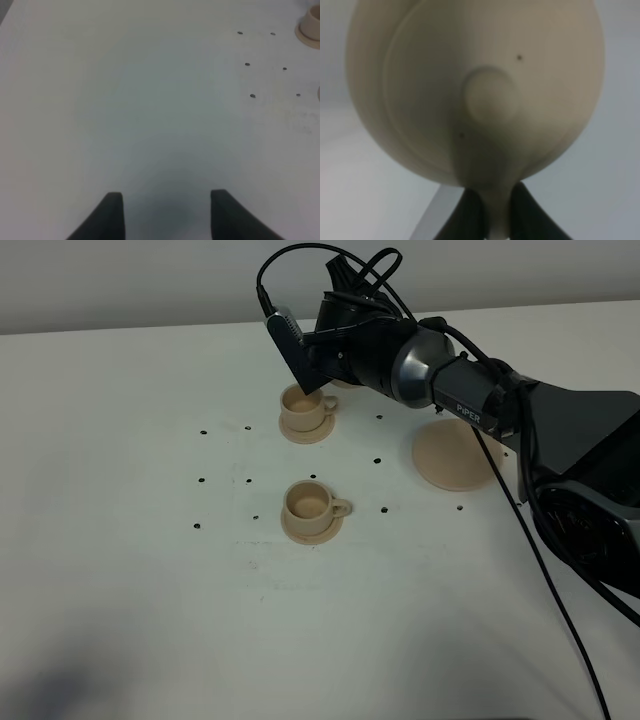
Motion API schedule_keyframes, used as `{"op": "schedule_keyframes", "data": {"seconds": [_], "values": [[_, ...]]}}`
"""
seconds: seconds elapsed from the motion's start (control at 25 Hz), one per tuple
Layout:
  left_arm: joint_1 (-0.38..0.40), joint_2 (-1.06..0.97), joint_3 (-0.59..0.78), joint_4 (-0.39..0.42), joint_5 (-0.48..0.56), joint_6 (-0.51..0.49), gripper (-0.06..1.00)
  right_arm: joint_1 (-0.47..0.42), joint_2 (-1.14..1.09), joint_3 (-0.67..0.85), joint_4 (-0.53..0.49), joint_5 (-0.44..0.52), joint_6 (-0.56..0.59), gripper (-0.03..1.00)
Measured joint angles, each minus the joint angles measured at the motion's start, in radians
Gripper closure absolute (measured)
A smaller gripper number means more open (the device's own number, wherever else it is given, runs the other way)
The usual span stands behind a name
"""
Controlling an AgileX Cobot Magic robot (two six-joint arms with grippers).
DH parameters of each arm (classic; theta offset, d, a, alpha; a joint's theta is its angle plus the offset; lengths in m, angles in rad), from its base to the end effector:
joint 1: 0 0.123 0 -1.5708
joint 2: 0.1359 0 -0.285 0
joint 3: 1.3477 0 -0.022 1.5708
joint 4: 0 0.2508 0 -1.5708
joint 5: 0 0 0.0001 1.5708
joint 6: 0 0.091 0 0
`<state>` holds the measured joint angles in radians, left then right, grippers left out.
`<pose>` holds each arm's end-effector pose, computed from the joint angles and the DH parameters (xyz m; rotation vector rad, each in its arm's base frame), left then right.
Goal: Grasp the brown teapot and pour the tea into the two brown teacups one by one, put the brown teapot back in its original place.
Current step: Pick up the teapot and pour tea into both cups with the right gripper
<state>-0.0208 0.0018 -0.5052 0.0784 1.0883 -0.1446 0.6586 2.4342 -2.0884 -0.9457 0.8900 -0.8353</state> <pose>-0.0063 0.0064 0.2767 -0.1329 2.0617 -0.0077 0.4563 0.2805 0.1796 -2.1337 1.4328 -1.2095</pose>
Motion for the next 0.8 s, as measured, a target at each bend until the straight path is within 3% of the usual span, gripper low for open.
{"op": "schedule_keyframes", "data": {"seconds": [0.8], "values": [[0.0, 0.0, 0.0, 0.0, 0.0, -0.002, 0.52, 0.005, 0.025, 0.0, -0.099, -0.041, -0.043, 0.87]]}}
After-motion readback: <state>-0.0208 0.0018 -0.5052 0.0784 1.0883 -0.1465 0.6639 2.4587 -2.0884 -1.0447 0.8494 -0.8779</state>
